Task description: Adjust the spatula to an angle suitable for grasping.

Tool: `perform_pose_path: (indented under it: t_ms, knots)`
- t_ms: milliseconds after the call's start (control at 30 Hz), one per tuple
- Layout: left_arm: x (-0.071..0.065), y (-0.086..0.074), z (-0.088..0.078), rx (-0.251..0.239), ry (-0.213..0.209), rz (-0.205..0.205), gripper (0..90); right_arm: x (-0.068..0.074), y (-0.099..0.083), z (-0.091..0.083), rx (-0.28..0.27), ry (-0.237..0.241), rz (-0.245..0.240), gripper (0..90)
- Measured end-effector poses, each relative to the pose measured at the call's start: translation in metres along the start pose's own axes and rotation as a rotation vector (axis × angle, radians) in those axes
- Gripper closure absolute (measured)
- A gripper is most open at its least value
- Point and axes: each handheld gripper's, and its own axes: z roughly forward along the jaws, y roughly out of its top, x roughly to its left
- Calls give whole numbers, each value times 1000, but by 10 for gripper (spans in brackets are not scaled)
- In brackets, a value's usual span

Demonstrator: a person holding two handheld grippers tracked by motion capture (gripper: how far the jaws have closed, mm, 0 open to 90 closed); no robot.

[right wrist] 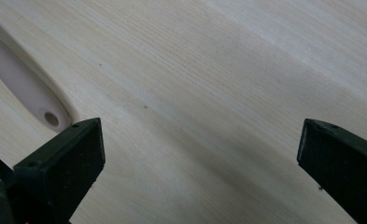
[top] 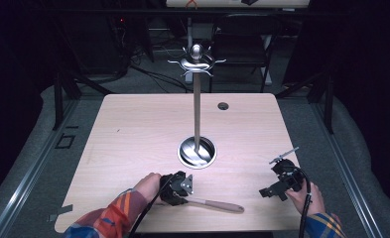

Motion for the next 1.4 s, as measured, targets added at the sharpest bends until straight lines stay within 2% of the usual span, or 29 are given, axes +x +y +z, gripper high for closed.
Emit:
perform_pose_path:
  t_ms: [133, 233, 467, 500, 533, 600, 700, 733, 767, 867, 967, 1000, 1033, 1067, 1133, 1167, 1267, 1300, 1333, 1400]
  knots:
    - [3, -5, -2, 6, -9, -9, 757, 0, -1, 0, 21, -6, -1, 6]
    - [3, -9, -3, 8, -17, -18, 767, 0, 0, 0, 16, 5, 1, 8]
    - [3, -18, -8, 29, -29, -33, 776, 0, -1, 0, 16, -5, 0, 14]
    - [2, -20, -9, 32, -30, -47, 777, 1, -2, 0, 3, 10, 7, 15]
    - [2, -22, -9, 28, -30, -55, 777, 1, -2, 0, 12, -7, 1, 15]
    - [2, -23, -9, 29, -35, -62, 777, 1, -2, 0, 7, -2, 0, 16]
    - [5, -29, -10, 15, -48, -95, 777, 1, -2, 1, 6, 6, 4, 16]
    - [6, -30, -11, 13, -49, -108, 777, -1, -2, 0, 25, -6, -10, 17]
    - [6, -31, -11, 6, -50, -127, 777, 0, -2, 1, 15, 7, -1, 17]
    - [7, -34, -13, 16, -33, -160, 777, -1, -2, 1, 30, 5, 6, 18]
    - [8, -37, -14, 25, -25, -198, 778, 0, -4, 1, 9, -4, 24, 21]
    - [8, -38, -14, 22, -19, -214, 778, 0, -4, 1, 7, -6, 29, 21]
    - [9, -40, -15, 20, -15, -252, 778, 0, -4, 1, 7, -6, 28, 21]
    - [9, -40, -15, 20, -15, -252, 778, 0, -4, 1, 7, -6, 28, 21]
    - [10, -43, -16, 21, -10, -280, 778, 0, -4, 1, 7, -5, 30, 21]
    - [11, -44, -16, 22, -4, -308, 777, -1, -3, 0, 24, -3, 14, 22]
    - [11, -45, -17, 30, -1, -325, 777, -1, -3, 0, 33, 5, 6, 22]
    - [12, -45, -17, 30, -2, -325, 777, 0, -4, 2, 8, 2, 29, 22]
    - [12, -45, -17, 30, -2, -325, 775, 0, -4, 2, 8, 2, 29, 22]
    - [12, -45, -17, 34, -5, -324, 773, -2, -3, 1, 35, -4, 8, 22]
